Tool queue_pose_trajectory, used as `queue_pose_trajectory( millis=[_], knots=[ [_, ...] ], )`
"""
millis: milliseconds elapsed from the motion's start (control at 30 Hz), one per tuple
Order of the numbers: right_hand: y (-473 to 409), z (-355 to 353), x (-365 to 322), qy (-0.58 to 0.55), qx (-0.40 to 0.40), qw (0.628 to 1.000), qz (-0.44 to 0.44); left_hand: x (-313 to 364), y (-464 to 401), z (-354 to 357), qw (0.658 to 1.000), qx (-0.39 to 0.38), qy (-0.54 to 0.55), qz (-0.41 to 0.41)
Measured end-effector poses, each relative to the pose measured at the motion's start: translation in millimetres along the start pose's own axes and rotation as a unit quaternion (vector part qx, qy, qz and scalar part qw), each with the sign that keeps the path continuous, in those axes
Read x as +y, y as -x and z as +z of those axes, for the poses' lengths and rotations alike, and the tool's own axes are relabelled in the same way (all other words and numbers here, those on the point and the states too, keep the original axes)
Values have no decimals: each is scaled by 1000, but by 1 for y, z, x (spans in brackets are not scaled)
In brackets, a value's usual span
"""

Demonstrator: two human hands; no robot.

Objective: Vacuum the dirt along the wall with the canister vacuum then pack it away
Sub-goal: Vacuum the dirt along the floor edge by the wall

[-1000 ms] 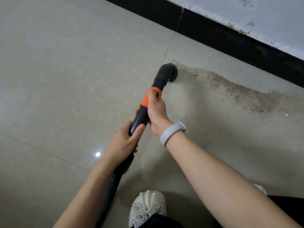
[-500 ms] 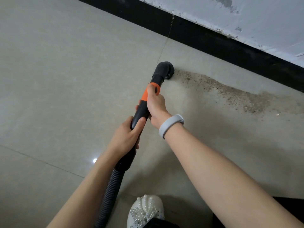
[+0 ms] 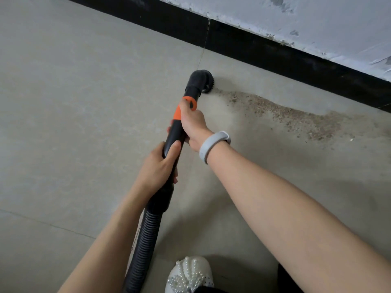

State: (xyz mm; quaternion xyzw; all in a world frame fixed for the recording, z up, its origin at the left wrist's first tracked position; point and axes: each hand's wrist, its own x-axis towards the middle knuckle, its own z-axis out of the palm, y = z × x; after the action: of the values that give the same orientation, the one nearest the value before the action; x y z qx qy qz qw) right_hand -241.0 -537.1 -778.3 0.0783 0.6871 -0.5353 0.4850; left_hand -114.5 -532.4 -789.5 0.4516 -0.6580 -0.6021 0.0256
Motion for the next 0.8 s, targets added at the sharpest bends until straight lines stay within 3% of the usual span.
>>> queue_pose_trajectory(
  millis=[233, 433, 533, 800],
  knots=[
    [20, -23, 26, -11, 39, 999, 13, -10, 25, 11, 998, -59, -11, -3],
    [40, -43, 55, -88, 112, 989, 27, -22, 42, 13, 989, -143, -35, -12],
    [35, -39, 50, -74, 111, 991, 10, -23, 39, 16, 993, -113, -23, -15],
    [0, -11, -2, -26, 14, 1000, 1, 1, -3, 8, 1000, 3, -7, 2]
  ],
)
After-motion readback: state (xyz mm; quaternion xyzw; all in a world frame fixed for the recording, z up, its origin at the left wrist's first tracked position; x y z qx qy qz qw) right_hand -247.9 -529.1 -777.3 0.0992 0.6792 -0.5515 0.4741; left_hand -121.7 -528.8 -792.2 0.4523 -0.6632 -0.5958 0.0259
